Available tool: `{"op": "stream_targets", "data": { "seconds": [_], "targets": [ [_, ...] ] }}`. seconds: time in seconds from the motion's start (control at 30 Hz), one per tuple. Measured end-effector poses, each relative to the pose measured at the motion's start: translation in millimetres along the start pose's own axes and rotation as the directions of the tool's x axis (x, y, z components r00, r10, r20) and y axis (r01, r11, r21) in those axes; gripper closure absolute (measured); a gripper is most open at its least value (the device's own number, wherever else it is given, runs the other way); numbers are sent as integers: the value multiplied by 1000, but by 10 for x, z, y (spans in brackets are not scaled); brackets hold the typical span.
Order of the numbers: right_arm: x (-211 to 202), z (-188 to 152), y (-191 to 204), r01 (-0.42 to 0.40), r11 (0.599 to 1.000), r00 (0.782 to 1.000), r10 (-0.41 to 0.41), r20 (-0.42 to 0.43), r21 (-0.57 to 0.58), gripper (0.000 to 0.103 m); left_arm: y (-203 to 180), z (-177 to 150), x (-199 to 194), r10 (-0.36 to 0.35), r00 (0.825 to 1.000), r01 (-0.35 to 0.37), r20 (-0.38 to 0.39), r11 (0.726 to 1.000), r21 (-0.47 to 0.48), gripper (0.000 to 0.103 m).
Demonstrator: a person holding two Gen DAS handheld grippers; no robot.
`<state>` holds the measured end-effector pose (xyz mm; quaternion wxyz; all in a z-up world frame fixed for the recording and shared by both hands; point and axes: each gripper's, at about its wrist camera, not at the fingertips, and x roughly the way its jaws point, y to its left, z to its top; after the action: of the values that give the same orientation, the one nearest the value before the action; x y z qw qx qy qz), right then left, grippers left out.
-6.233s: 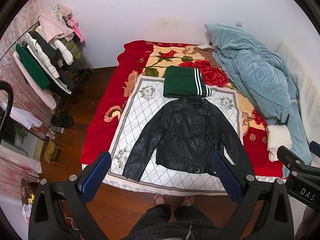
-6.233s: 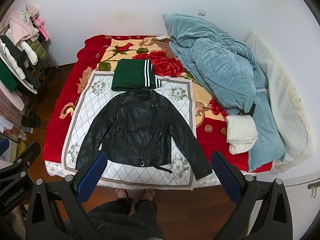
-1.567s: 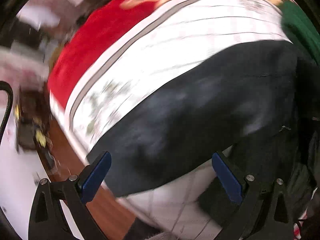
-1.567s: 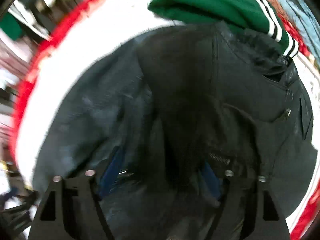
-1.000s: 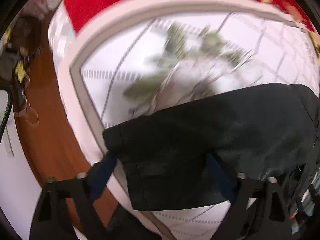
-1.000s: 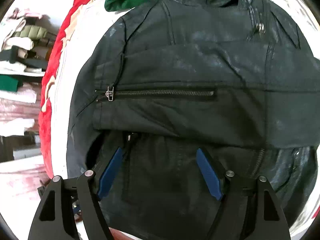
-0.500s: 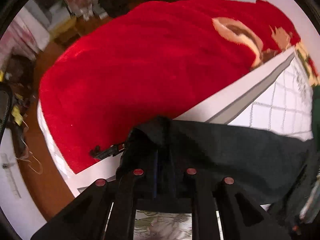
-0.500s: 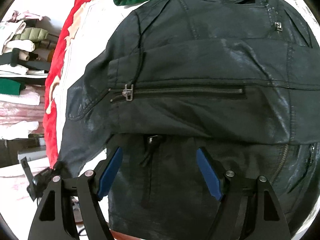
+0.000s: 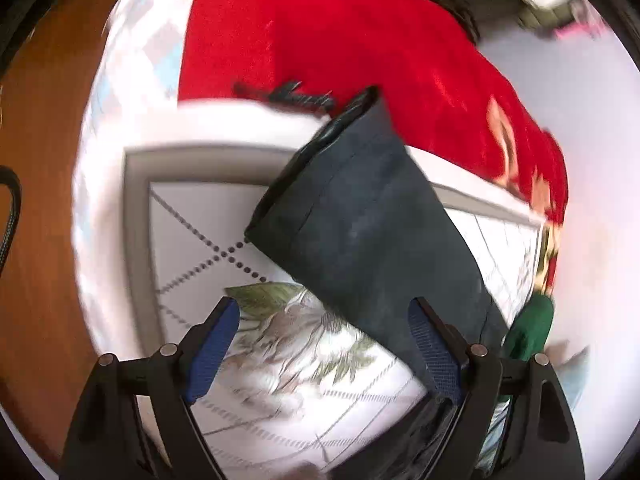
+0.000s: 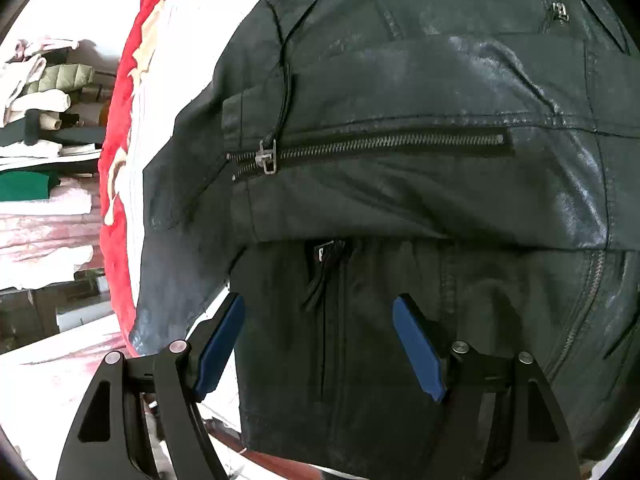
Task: Fold large clothes
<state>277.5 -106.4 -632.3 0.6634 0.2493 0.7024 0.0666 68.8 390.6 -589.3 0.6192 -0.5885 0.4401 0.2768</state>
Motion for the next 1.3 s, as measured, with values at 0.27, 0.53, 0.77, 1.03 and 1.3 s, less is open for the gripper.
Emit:
{"op": "stream_targets", "data": {
  "seconds": [0.27,0.53,0.77,1.03,1.3],
  "targets": [
    [88,28,123,20,1000,1000,-20,5,-13,25,-391,89,-48,184,943,-201,276,979,32,76],
    [111,81,235,26,1000,999,-26,22,-9,25,-831,220,-405,-156,957,79,246,952,297,93],
    [140,141,293,46,999,999,-45,18,-10,25,-369,444,22,-289,952,271,104,949,160,56],
    [234,234,336,252,967,967,-250,50,-35,25,-675,379,82,-136,977,86,167,957,277,77],
    [196,404,506,662,750,731,-643,230,-6,25,-1388,235,-542,-70,943,-112,325,855,507,97]
  ]
}}
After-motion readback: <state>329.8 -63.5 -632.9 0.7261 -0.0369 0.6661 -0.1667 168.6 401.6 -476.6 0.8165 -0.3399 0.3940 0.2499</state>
